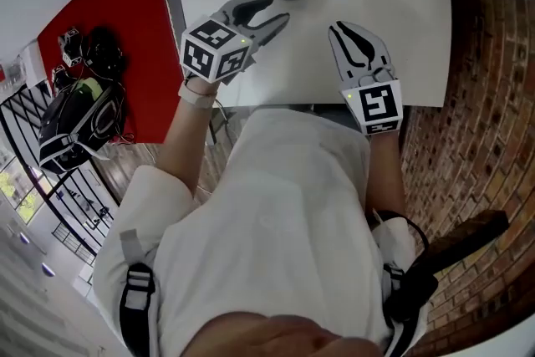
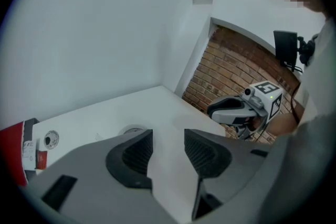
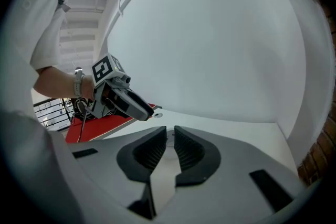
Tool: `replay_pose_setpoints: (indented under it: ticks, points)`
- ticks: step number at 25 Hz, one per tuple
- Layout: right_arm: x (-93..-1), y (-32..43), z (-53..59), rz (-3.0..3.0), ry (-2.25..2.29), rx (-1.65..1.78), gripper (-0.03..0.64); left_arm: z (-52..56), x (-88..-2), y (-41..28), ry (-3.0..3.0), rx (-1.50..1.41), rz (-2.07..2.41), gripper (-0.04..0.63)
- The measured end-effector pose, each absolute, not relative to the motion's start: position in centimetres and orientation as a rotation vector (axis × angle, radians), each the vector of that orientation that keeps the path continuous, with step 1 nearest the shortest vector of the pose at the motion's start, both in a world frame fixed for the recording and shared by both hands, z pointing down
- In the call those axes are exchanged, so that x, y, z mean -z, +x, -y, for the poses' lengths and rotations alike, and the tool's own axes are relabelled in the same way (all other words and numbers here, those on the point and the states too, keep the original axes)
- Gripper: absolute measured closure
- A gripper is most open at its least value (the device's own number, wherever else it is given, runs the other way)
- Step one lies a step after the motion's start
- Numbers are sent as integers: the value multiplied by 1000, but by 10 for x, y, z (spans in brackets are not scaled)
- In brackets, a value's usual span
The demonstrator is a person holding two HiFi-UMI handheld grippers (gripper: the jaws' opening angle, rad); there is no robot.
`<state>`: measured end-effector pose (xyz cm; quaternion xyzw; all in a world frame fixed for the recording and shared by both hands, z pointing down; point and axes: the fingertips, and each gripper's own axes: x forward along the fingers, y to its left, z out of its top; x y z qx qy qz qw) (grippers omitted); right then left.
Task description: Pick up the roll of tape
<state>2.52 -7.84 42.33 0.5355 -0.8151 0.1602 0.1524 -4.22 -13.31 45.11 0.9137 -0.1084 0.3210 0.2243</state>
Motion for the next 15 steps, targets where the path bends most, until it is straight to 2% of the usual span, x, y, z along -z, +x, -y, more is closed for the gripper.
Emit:
replay_pose_setpoints:
  ticks: [15]
  points:
    - [-481,67,125,2384,1495,-631,572,154,-529,2,2400,-1240,197,356]
